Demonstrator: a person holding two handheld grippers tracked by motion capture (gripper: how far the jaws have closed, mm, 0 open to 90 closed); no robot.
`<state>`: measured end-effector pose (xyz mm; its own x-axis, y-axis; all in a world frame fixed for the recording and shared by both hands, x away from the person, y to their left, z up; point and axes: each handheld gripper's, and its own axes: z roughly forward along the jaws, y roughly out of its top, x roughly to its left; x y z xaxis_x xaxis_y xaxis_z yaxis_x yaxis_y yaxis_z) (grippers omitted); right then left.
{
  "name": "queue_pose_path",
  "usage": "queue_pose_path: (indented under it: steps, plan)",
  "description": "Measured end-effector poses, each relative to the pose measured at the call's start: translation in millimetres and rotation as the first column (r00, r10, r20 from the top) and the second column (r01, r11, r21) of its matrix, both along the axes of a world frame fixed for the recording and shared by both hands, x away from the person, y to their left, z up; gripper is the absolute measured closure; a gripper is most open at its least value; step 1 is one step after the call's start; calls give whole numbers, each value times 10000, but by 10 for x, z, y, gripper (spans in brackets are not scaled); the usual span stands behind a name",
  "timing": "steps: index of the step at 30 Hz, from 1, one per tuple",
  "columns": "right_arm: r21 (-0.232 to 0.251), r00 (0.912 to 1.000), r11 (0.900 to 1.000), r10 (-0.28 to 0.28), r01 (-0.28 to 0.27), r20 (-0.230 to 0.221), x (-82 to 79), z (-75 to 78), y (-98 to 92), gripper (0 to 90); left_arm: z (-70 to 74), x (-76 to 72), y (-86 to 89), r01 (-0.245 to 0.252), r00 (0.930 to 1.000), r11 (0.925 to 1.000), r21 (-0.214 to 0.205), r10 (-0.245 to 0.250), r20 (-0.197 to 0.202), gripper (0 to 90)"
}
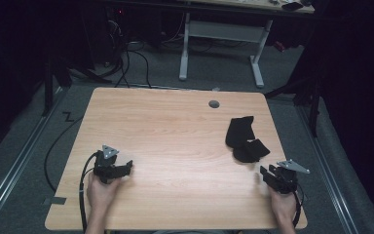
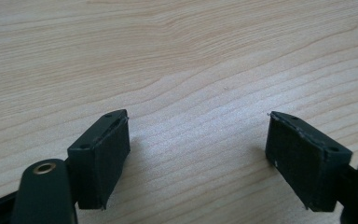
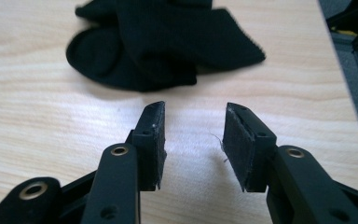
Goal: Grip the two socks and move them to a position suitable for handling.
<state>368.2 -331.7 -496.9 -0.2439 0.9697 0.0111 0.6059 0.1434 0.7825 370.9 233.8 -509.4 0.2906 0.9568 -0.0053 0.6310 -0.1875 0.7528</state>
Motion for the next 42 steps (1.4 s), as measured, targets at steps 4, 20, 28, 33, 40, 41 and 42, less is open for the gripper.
queue_pose_path:
  steps: [4, 20, 28, 33, 40, 41, 42]
  plan:
    - [33, 9996, 10000, -12, 11, 290, -19, 84, 13, 590, 0, 0, 0, 1, 10000, 10000, 7, -1, -4, 222]
    - [288, 9997, 9994, 166, -171, 159, 433, 304, 158, 559, 0, 0, 0, -20, 10000, 10000, 6, 20, 1, 223]
    - [-183, 9939, 9998, 27, -48, -1098, 771, 159, 313, 495, 0, -1, 0, -18, 10000, 10000, 13, 18, -1, 223]
    - [-3, 9886, 10000, 84, -85, -1502, 796, 51, 291, 571, 0, -1, 0, -19, 10000, 10000, 17, 19, -2, 223]
    - [623, 9859, 9978, 341, -241, -1639, 785, 40, 196, 786, 0, -1, -1, -21, 10000, 10000, 17, 21, 2, 223]
    - [588, 9874, 9977, 425, -338, -1525, 773, 32, 194, 803, 0, -1, -1, -20, 10000, 10000, 16, 20, 0, 223]
    - [511, 9879, 9979, 481, -410, -1472, 766, 30, 196, 808, 0, -1, -1, -17, 10000, 10000, 20, 17, -3, 223]
